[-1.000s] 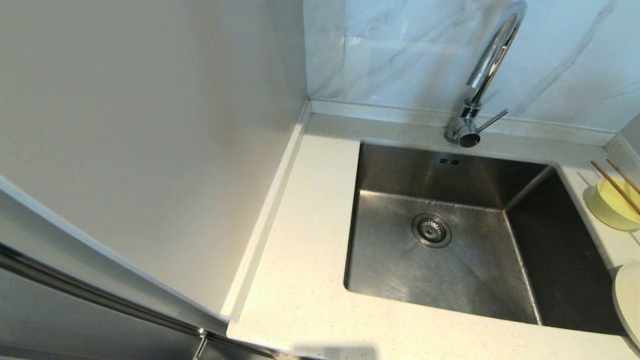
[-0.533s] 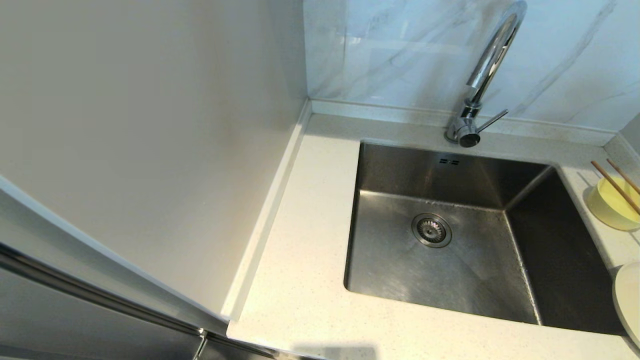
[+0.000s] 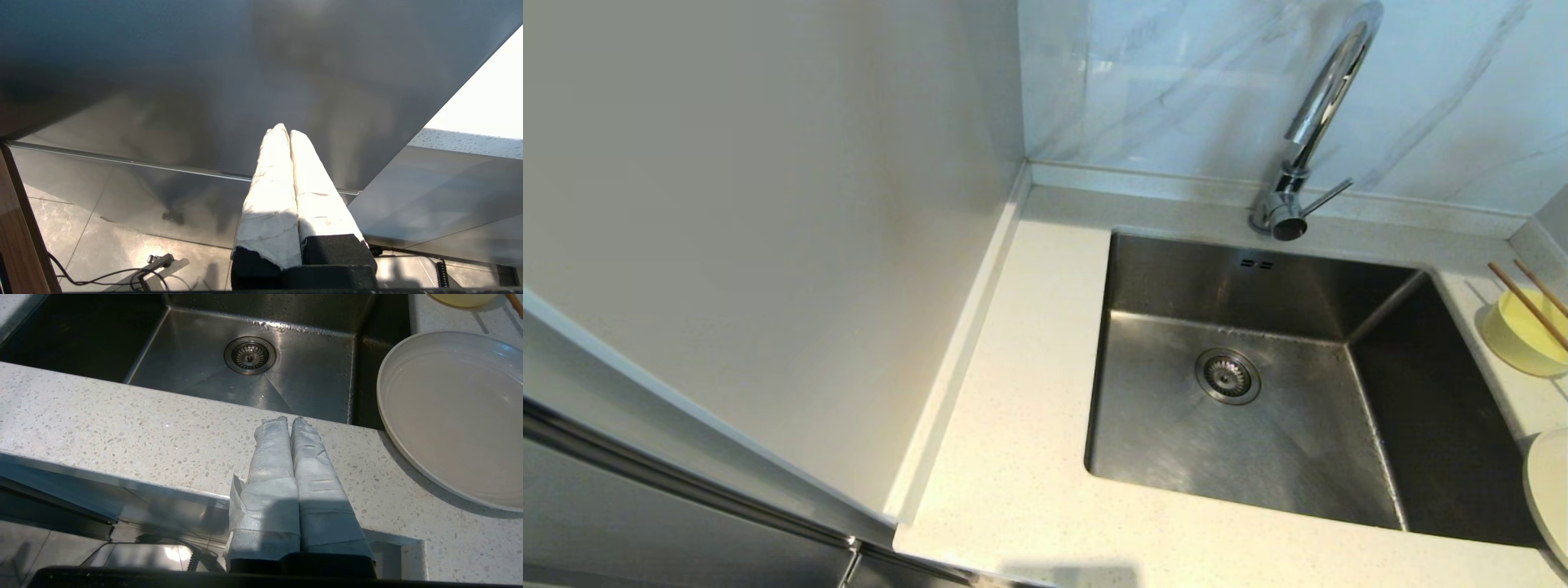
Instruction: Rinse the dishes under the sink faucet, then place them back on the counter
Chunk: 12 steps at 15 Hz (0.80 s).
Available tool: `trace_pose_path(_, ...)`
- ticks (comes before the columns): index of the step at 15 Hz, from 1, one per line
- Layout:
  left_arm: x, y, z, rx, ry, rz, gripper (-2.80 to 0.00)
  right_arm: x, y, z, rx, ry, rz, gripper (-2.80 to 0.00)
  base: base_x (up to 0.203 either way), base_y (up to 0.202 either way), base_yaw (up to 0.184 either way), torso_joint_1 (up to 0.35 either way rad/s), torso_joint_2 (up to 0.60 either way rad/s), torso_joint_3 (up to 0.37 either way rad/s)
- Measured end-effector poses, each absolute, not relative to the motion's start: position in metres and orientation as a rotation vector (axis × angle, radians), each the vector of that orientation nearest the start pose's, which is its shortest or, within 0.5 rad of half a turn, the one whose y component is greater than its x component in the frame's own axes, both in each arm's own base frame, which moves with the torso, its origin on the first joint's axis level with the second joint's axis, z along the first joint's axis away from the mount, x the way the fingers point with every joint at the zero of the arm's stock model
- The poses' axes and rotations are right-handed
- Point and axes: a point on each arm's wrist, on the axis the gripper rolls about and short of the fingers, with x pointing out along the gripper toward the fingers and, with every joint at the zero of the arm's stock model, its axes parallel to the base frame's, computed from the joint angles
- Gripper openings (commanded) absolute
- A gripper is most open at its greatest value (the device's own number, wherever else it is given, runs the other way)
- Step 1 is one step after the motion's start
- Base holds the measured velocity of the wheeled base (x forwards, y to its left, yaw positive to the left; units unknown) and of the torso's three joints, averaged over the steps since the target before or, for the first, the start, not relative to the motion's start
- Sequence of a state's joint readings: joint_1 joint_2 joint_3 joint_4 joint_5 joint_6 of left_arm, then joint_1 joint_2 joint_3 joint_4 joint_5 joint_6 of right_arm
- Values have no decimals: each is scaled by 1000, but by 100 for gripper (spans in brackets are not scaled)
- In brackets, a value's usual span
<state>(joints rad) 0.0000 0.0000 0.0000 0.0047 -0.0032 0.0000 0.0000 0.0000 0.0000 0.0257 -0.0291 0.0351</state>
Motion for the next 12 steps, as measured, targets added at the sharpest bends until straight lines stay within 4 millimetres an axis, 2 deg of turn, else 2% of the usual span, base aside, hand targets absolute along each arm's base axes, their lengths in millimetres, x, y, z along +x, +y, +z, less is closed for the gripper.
trace_pose_path(12,-23,0,75,0,5,-4,-280,-23,-1,73,35,26,-30,-280,0,0,0,0,0,0)
